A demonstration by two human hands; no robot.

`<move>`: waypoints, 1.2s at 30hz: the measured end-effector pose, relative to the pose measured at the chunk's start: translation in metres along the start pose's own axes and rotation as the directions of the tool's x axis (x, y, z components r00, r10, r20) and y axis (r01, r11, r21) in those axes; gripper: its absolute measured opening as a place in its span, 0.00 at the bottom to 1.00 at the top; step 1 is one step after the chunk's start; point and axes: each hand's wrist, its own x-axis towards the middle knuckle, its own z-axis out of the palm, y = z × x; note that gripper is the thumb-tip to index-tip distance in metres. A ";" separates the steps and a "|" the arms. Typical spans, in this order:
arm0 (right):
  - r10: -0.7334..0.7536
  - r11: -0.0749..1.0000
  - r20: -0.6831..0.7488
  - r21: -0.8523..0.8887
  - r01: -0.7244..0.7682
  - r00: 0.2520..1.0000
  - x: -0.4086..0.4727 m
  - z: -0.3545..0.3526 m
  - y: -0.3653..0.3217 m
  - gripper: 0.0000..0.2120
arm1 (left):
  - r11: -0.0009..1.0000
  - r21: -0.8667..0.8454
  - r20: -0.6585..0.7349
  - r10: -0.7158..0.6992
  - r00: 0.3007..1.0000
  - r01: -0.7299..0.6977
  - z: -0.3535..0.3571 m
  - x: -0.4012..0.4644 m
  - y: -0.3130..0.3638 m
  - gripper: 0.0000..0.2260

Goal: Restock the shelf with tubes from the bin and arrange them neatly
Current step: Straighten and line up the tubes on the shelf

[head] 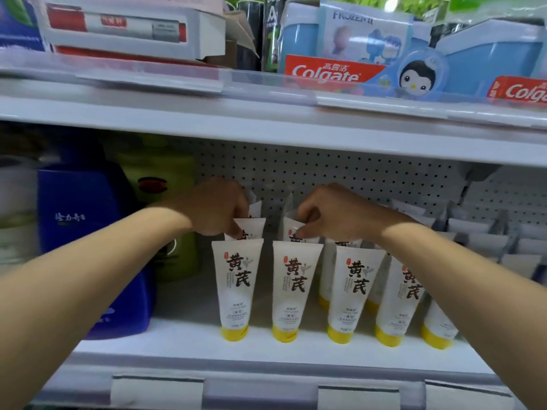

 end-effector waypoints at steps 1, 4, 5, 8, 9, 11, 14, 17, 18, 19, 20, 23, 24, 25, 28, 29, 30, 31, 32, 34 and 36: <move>0.015 1.000 0.006 -0.014 -0.015 1.000 0.000 0.000 0.000 0.12 | 1.000 -0.010 -0.004 0.010 1.000 -0.010 0.001 -0.001 -0.002 0.07; 0.056 0.997 0.040 -0.051 -0.054 0.998 0.003 0.004 -0.002 0.09 | 0.999 -0.017 -0.020 0.037 0.999 -0.038 0.001 -0.003 -0.004 0.08; 0.061 0.997 0.041 -0.050 -0.058 0.997 0.003 0.005 -0.002 0.07 | 0.999 -0.022 -0.021 0.038 0.999 -0.039 0.001 -0.004 -0.004 0.08; 0.043 0.999 0.025 -0.005 -0.043 0.999 0.002 0.006 -0.005 0.06 | 0.998 -0.042 -0.022 0.044 0.999 -0.045 0.001 -0.003 -0.004 0.08; 0.035 0.999 0.021 0.005 -0.035 0.999 0.001 0.006 -0.006 0.10 | 0.998 -0.044 -0.026 0.050 0.998 -0.051 0.000 -0.003 -0.003 0.08; 0.032 0.999 0.018 0.016 -0.032 0.999 0.002 0.008 -0.005 0.10 | 0.996 -0.062 -0.061 0.055 0.997 -0.058 -0.003 -0.005 -0.002 0.08; 0.032 0.999 0.018 0.021 -0.032 0.999 0.003 0.010 -0.002 0.02 | 0.995 -0.080 -0.126 0.049 0.991 -0.060 -0.010 -0.004 -0.004 0.10; 0.040 0.997 -0.008 0.060 -0.040 0.999 0.000 0.005 -0.003 0.07 | 0.997 -0.075 -0.175 0.013 0.984 -0.026 -0.015 -0.002 -0.008 0.09; 0.053 0.996 -0.046 0.079 -0.050 0.998 -0.003 0.001 -0.004 0.07 | 0.997 -0.077 -0.190 0.003 0.982 -0.017 -0.016 -0.001 -0.009 0.09; 0.070 0.994 -0.098 0.096 -0.060 0.993 -0.005 -0.002 -0.004 0.07 | 0.997 -0.081 -0.201 -0.004 0.980 -0.012 -0.017 0.001 -0.011 0.09; 0.084 0.993 -0.152 0.097 -0.070 0.985 -0.006 -0.005 -0.002 0.08 | 0.996 -0.087 -0.206 -0.013 0.978 -0.005 -0.017 0.003 -0.011 0.09; 0.121 0.992 -0.225 0.063 -0.110 0.967 -0.007 -0.009 0.005 0.12 | 0.996 -0.084 -0.190 -0.047 0.981 0.031 -0.016 0.011 -0.010 0.11; 0.133 0.991 -0.212 0.057 -0.124 0.968 -0.006 -0.008 0.007 0.14 | 0.996 -0.079 -0.175 -0.061 0.983 0.048 -0.015 0.014 -0.009 0.11; 0.147 0.989 -0.191 0.051 -0.139 0.971 -0.005 -0.007 0.009 0.15 | 0.995 -0.071 -0.156 -0.075 0.985 0.065 -0.014 0.018 -0.008 0.12; 0.158 0.987 -0.141 0.004 -0.159 0.977 0.004 -0.006 0.015 0.17 | 0.993 -0.048 -0.091 -0.111 0.990 0.107 -0.010 0.028 -0.004 0.12; 0.148 0.988 -0.132 -0.010 -0.151 0.980 0.008 -0.007 0.016 0.16 | 0.993 -0.030 -0.069 -0.116 0.991 0.115 -0.009 0.030 -0.003 0.12; 0.140 0.990 -0.115 -0.018 -0.143 0.983 0.012 -0.007 0.017 0.17 | 0.993 -0.006 -0.045 -0.119 0.992 0.119 -0.008 0.032 -0.002 0.12; 0.134 0.990 -0.091 -0.025 -0.136 0.987 0.016 -0.008 0.017 0.17 | 0.992 0.019 -0.021 -0.121 0.992 0.121 -0.006 0.033 -0.002 0.13; 0.130 0.990 -0.063 -0.037 -0.133 0.989 0.021 -0.008 0.018 0.17 | 0.992 0.041 0.000 -0.120 0.993 0.120 -0.005 0.035 -0.002 0.13; 0.121 0.990 -0.016 -0.067 -0.122 0.993 0.030 -0.008 0.020 0.18 | 0.991 0.070 0.025 -0.115 0.993 0.113 -0.003 0.038 -0.003 0.14; 0.099 0.991 0.022 -0.097 -0.097 0.995 0.036 -0.007 0.021 0.17 | 0.993 0.060 0.024 -0.106 0.994 0.105 -0.001 0.041 -0.005 0.12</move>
